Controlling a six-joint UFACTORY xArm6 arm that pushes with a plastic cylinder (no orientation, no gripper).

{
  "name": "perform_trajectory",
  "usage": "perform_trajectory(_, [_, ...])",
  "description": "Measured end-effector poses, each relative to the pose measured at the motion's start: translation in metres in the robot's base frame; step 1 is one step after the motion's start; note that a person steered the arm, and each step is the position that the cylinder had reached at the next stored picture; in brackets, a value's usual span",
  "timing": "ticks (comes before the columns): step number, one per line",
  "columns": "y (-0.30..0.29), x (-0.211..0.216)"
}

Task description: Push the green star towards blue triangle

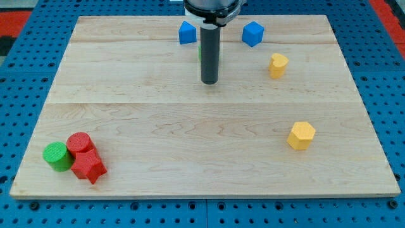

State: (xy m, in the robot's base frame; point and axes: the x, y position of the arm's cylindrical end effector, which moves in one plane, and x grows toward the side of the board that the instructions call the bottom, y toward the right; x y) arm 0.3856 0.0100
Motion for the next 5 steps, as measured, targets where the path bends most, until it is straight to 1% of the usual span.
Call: perform_trajectory(5, [-0.0017, 0.0])
